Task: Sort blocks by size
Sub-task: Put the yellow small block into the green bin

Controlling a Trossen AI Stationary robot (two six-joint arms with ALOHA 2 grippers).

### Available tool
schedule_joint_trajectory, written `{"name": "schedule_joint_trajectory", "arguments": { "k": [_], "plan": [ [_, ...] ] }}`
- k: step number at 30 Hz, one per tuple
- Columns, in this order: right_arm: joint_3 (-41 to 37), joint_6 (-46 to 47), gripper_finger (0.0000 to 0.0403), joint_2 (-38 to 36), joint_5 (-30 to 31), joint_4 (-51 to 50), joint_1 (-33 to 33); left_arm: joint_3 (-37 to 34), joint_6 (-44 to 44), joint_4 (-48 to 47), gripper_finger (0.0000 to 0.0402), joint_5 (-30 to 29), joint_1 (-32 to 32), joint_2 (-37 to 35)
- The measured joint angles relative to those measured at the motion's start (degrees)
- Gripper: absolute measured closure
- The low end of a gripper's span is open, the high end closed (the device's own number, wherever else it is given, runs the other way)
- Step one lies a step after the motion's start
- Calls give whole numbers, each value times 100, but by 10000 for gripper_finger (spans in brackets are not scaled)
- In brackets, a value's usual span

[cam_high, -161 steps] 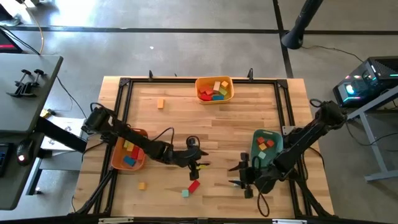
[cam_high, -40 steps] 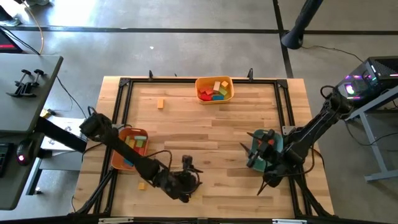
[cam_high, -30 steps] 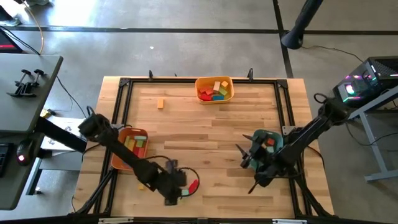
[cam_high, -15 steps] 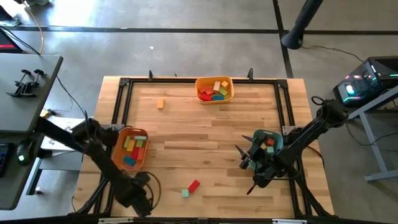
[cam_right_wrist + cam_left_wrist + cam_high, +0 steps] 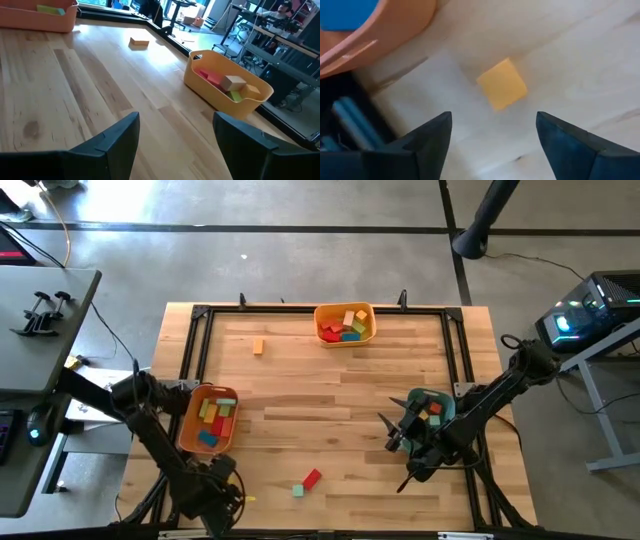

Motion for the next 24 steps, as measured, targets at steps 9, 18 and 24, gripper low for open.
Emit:
{"name": "schedule_joint_trajectory", "arguments": {
  "k": [9,18,24],
  "plan": [
    [2,-19,153,0,14,-2,0,-866,-511,1485,119,-157,248,-2],
    [2,-19,153,0,11,-2,0,-1172,-510,1804,134,-18,589,-17],
    [2,-21,153,-2,10,-1,0,-1181,-127,1978,203,77,770,-17]
  ]
}}
